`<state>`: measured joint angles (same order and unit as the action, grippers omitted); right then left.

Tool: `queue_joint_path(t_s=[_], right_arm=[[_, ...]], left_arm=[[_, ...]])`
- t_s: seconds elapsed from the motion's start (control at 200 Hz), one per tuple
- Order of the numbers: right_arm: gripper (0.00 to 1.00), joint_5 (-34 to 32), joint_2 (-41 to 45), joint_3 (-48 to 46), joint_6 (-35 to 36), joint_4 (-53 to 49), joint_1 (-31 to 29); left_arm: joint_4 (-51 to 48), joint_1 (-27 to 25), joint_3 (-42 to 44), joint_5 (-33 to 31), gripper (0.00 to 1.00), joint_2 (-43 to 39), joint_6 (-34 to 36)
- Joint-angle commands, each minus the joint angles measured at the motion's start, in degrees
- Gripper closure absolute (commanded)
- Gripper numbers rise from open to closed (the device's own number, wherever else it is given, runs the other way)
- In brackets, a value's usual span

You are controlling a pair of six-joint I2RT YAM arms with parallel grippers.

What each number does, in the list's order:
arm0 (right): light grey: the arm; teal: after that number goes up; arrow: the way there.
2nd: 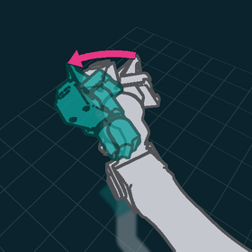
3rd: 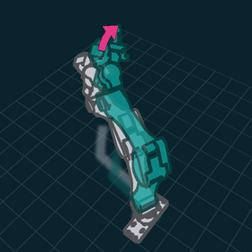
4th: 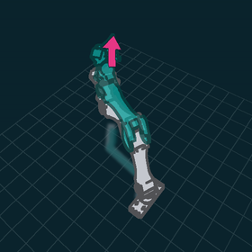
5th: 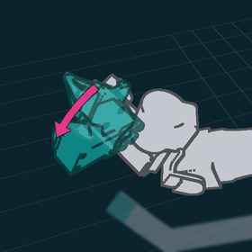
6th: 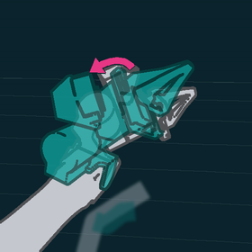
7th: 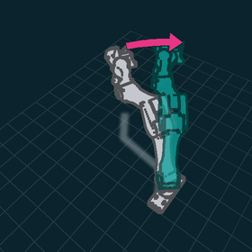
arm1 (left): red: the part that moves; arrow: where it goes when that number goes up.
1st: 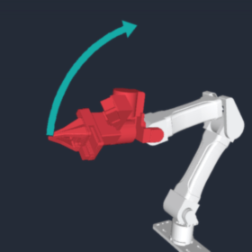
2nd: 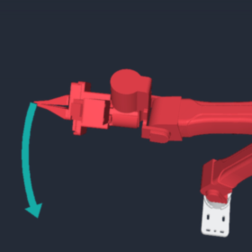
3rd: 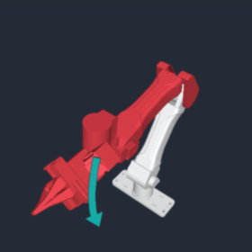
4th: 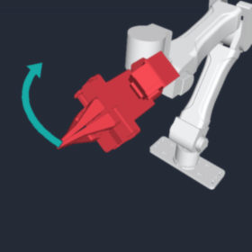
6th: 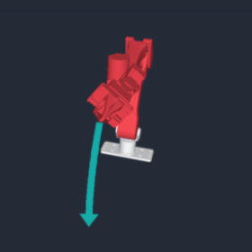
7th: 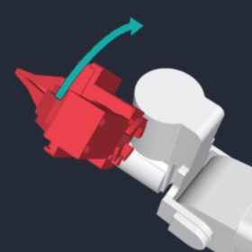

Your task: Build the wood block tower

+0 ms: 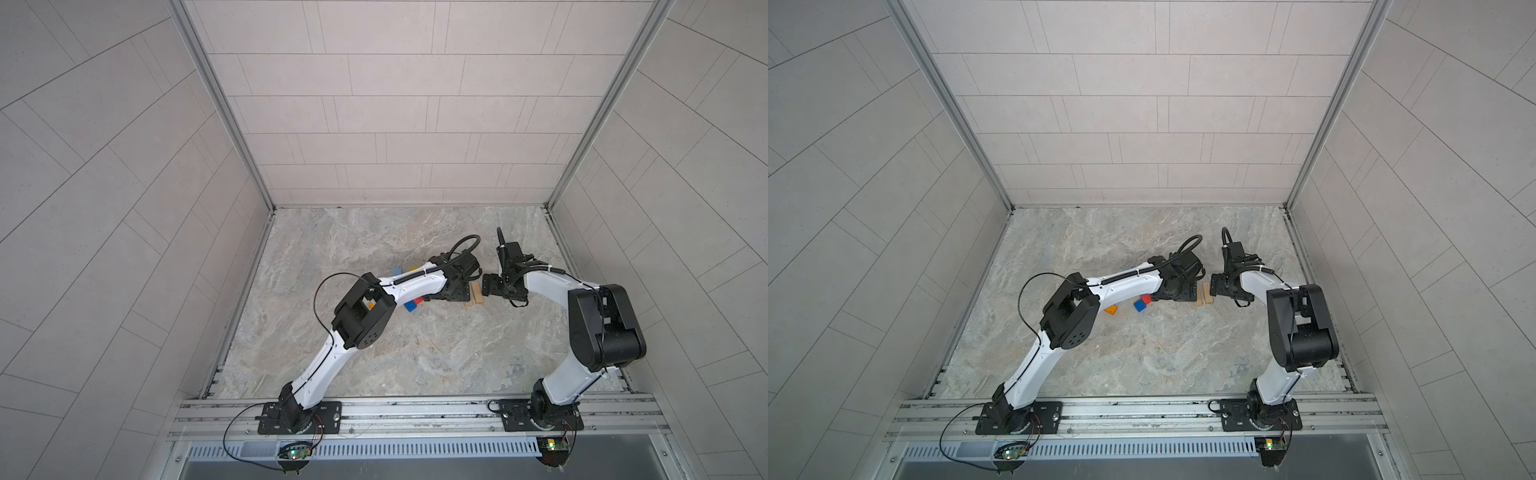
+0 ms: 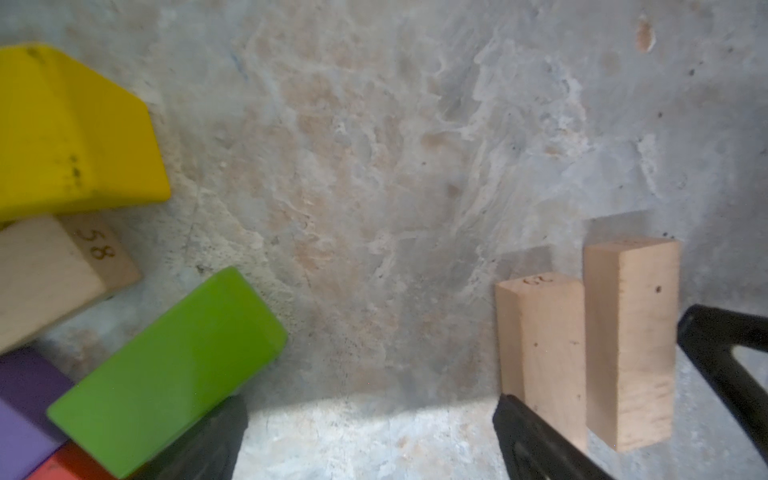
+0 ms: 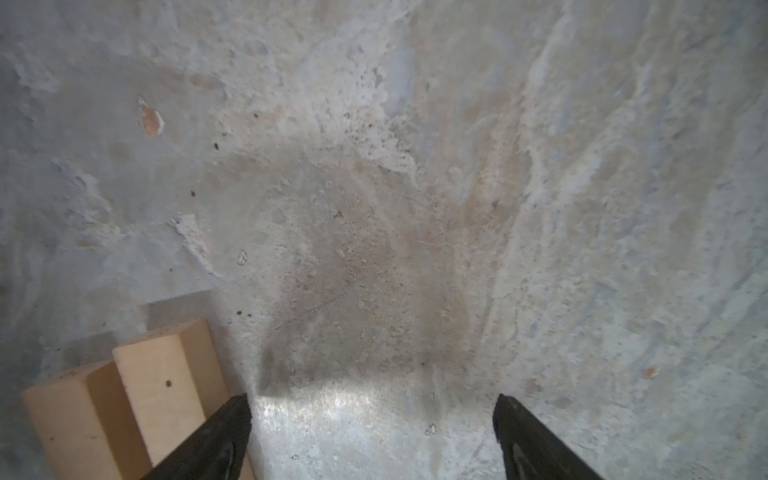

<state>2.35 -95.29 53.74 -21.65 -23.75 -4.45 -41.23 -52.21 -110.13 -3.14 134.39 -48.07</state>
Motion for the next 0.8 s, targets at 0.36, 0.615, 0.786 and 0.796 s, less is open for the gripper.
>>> queue_joint_path(t_s=[0.36, 0.615, 0.786, 0.796], right_arm=[[0.09, 2.74, -2.05, 0.55, -0.18, -0.02, 0.14], [0.09, 3.39, -1.32, 0.22, -0.19, -0.67, 0.14], [0.10, 4.28, -0.81, -0.12, -0.44, -1.17, -0.17], [0.10, 4.36, -0.81, -0.12, -0.48, -1.20, -0.20]], left_arm=[[-1.65, 0.09, -3.55, 0.87, 0.00, 5.13, -0.68], [-1.22, 0.09, -3.55, 1.63, 0.00, 5.36, -0.97], [-0.86, 0.09, -3.55, 1.96, 0.00, 5.53, -1.12], [-0.87, 0.09, -3.52, 2.05, 0.00, 5.53, -1.14]])
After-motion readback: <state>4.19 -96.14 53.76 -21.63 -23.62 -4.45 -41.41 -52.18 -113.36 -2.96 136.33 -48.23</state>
